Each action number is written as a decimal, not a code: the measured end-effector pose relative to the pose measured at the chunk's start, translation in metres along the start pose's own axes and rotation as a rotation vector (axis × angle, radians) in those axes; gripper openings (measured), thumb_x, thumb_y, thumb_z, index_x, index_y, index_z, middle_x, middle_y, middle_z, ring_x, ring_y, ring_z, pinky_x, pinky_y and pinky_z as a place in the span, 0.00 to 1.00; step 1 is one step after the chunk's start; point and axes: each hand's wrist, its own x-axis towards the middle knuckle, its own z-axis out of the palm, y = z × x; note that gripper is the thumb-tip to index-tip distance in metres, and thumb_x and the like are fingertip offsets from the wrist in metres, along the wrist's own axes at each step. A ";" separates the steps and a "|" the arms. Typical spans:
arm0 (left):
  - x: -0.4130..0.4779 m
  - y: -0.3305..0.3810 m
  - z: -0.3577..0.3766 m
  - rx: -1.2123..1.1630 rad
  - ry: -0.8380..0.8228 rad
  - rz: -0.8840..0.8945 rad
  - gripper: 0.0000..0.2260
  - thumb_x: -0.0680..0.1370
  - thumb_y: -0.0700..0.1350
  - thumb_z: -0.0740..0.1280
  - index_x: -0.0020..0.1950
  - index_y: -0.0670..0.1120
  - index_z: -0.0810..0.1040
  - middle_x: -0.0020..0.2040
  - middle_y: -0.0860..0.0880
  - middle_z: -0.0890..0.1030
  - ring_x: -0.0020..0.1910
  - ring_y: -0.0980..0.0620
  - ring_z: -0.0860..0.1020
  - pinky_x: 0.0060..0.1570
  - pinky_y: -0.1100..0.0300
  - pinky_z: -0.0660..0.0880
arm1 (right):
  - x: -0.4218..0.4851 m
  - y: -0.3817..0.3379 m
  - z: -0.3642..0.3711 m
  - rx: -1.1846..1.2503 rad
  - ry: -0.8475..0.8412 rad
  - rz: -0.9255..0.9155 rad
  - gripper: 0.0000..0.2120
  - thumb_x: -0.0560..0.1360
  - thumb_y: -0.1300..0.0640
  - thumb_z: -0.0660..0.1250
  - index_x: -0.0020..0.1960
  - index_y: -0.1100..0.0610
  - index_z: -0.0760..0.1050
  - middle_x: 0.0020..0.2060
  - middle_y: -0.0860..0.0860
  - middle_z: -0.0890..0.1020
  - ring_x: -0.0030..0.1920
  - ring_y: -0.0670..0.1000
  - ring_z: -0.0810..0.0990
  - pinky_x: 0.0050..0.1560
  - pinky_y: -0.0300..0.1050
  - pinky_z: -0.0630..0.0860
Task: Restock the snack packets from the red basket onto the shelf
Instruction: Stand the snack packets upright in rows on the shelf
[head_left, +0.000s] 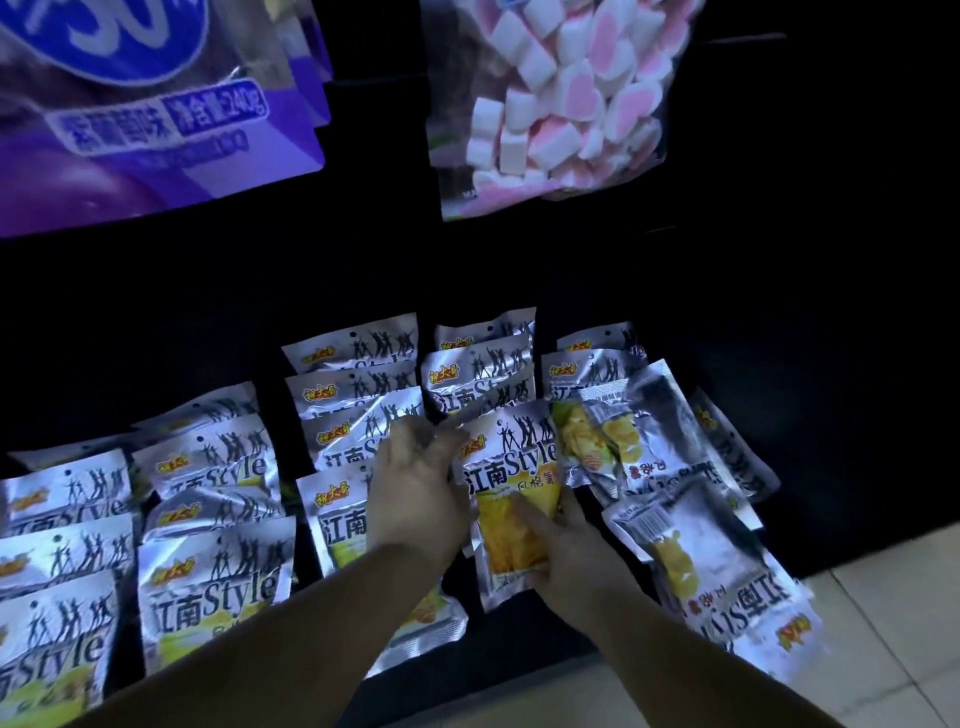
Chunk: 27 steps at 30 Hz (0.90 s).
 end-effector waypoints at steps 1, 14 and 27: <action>-0.004 0.002 0.002 0.014 -0.014 0.013 0.27 0.74 0.39 0.72 0.70 0.58 0.75 0.65 0.51 0.64 0.65 0.47 0.70 0.53 0.53 0.80 | 0.000 0.003 0.001 0.019 -0.002 -0.020 0.45 0.75 0.56 0.70 0.77 0.29 0.47 0.81 0.50 0.44 0.74 0.56 0.69 0.66 0.51 0.76; -0.004 0.008 0.004 -0.433 -0.462 -0.289 0.32 0.77 0.35 0.68 0.77 0.58 0.69 0.72 0.49 0.74 0.52 0.50 0.83 0.44 0.57 0.83 | 0.010 -0.003 -0.013 0.090 -0.013 -0.063 0.35 0.75 0.52 0.69 0.77 0.34 0.59 0.80 0.54 0.52 0.70 0.56 0.73 0.67 0.47 0.75; -0.019 0.030 0.012 -0.384 -0.751 -0.226 0.38 0.77 0.41 0.74 0.82 0.52 0.58 0.50 0.57 0.78 0.44 0.64 0.76 0.35 0.82 0.69 | -0.021 0.005 -0.074 0.225 0.144 -0.012 0.14 0.77 0.49 0.69 0.63 0.41 0.79 0.48 0.44 0.84 0.46 0.46 0.82 0.47 0.46 0.81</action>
